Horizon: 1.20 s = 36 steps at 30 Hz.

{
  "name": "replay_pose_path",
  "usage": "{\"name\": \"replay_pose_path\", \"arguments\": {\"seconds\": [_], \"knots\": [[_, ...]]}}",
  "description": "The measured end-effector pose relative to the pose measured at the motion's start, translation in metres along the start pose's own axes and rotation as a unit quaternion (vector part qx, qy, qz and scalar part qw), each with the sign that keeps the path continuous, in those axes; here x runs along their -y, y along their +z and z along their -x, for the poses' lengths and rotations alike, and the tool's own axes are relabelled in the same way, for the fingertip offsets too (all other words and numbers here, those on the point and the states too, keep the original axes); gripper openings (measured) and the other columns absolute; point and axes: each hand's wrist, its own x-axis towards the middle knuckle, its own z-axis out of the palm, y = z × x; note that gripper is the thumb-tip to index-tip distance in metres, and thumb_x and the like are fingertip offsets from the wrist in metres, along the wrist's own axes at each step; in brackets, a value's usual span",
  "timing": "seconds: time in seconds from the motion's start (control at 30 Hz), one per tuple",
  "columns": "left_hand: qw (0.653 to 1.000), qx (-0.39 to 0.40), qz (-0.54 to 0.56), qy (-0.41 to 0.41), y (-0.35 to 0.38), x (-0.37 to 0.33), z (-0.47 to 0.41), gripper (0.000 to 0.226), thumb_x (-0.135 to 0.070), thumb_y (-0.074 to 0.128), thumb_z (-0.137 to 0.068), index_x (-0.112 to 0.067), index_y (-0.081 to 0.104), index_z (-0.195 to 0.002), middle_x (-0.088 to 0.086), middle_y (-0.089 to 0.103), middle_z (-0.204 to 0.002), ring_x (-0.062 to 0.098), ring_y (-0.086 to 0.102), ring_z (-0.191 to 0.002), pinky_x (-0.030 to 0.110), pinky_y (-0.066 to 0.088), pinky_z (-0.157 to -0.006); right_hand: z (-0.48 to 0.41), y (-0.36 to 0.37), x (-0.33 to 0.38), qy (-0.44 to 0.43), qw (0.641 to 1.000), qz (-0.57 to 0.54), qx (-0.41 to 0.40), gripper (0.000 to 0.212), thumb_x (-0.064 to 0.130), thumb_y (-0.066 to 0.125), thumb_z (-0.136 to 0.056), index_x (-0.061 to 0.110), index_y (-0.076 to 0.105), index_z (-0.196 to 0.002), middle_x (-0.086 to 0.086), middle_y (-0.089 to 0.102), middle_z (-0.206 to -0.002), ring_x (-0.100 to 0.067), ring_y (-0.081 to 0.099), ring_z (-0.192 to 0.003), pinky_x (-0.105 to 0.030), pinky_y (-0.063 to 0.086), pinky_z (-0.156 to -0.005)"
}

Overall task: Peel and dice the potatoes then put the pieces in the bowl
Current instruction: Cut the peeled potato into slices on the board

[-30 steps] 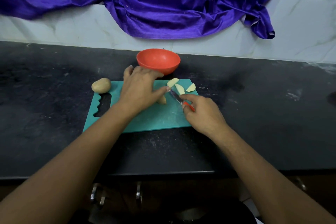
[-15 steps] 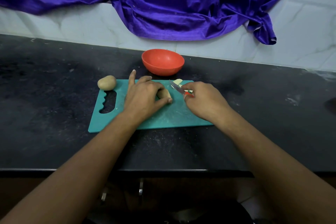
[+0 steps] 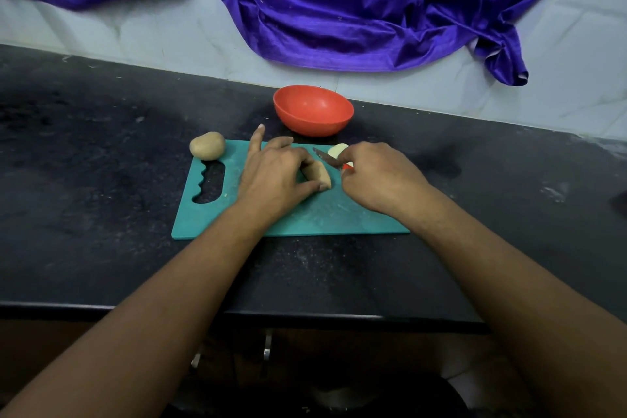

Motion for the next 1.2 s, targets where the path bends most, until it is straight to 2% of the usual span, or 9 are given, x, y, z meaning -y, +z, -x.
{"name": "replay_pose_path", "arguments": {"seconds": [0.1,0.2,0.33,0.6,0.73,0.93,1.03,1.1,1.2], "knots": [[1.0,-0.006,0.005,-0.002,0.0,0.0,0.0,0.037,-0.062,0.075,-0.078,-0.032,0.072,-0.1,-0.011,0.074,-0.106,0.014,0.048,-0.138,0.047,0.0,-0.126,-0.001,-0.001,0.004,-0.002,1.0,0.017,0.009,0.033,0.025,0.055,-0.094,0.027,0.068,-0.124,-0.004,0.067,-0.113,-0.025,0.057,-0.088,-0.038,0.054,-0.08],[1.0,-0.009,0.006,0.003,-0.001,0.0,0.001,0.036,-0.061,0.075,-0.079,-0.032,0.074,-0.102,-0.013,0.074,-0.107,0.014,0.048,-0.138,0.048,0.001,-0.126,-0.001,-0.004,0.007,-0.003,0.999,0.025,0.024,0.034,0.025,0.055,-0.095,0.027,0.067,-0.127,-0.003,0.062,-0.103,-0.025,0.058,-0.087,-0.036,0.053,-0.077],[1.0,-0.009,0.004,0.002,-0.001,0.001,0.002,0.04,-0.061,0.074,-0.08,-0.032,0.075,-0.108,-0.011,0.074,-0.113,0.013,0.046,-0.14,0.047,0.0,-0.126,-0.001,-0.006,0.012,-0.006,0.999,0.025,0.03,0.035,0.027,0.057,-0.094,0.028,0.067,-0.127,-0.003,0.065,-0.107,-0.026,0.06,-0.09,-0.04,0.056,-0.081],[1.0,-0.007,-0.004,0.004,-0.001,0.002,0.002,0.042,-0.06,0.073,-0.082,-0.03,0.074,-0.112,-0.007,0.074,-0.118,0.014,0.045,-0.141,0.048,0.001,-0.126,-0.005,-0.005,0.017,-0.013,0.997,0.062,0.036,0.03,0.028,0.059,-0.095,0.023,0.067,-0.123,0.0,0.055,-0.087,-0.026,0.057,-0.083,-0.035,0.047,-0.07],[1.0,-0.004,-0.01,0.005,0.0,0.002,0.001,0.037,-0.059,0.071,-0.084,-0.031,0.074,-0.109,-0.006,0.074,-0.116,0.014,0.045,-0.141,0.048,0.002,-0.126,-0.008,0.003,0.02,-0.02,0.997,0.077,0.016,0.021,0.025,0.055,-0.096,0.016,0.066,-0.112,0.001,0.048,-0.079,-0.025,0.052,-0.077,-0.036,0.042,-0.066],[1.0,0.0,-0.019,0.006,-0.001,0.002,0.001,0.033,-0.051,0.069,-0.086,-0.026,0.075,-0.107,0.0,0.074,-0.114,0.017,0.047,-0.14,0.051,0.004,-0.126,-0.02,0.013,0.027,-0.031,0.996,0.081,0.002,0.009,0.026,0.06,-0.096,0.018,0.059,-0.098,0.003,0.043,-0.075,-0.02,0.048,-0.071,-0.035,0.037,-0.063],[1.0,0.003,-0.01,0.005,-0.001,0.002,0.001,0.024,-0.045,0.072,-0.085,-0.026,0.074,-0.099,-0.004,0.075,-0.107,0.019,0.048,-0.14,0.057,0.004,-0.125,-0.022,0.019,0.031,-0.03,0.996,0.085,-0.001,0.009,0.022,0.058,-0.097,0.017,0.062,-0.104,0.003,0.045,-0.078,-0.02,0.051,-0.075,-0.036,0.038,-0.064],[1.0,0.006,-0.004,0.005,-0.001,0.002,0.001,0.022,-0.043,0.074,-0.085,-0.026,0.075,-0.098,-0.006,0.075,-0.105,0.019,0.048,-0.139,0.059,0.003,-0.124,-0.021,0.023,0.031,-0.032,0.996,0.082,-0.007,0.017,0.02,0.056,-0.098,0.015,0.065,-0.112,-0.002,0.053,-0.091,-0.026,0.056,-0.089,-0.037,0.038,-0.069],[1.0,-0.002,0.002,0.005,0.0,0.002,0.002,0.02,-0.043,0.071,-0.086,-0.028,0.076,-0.099,-0.006,0.076,-0.104,0.019,0.049,-0.139,0.058,0.002,-0.124,-0.018,0.03,0.027,-0.028,0.997,0.072,-0.015,0.02,0.021,0.053,-0.1,0.015,0.065,-0.115,-0.008,0.062,-0.109,-0.028,0.059,-0.094,-0.037,0.037,-0.07]]}}
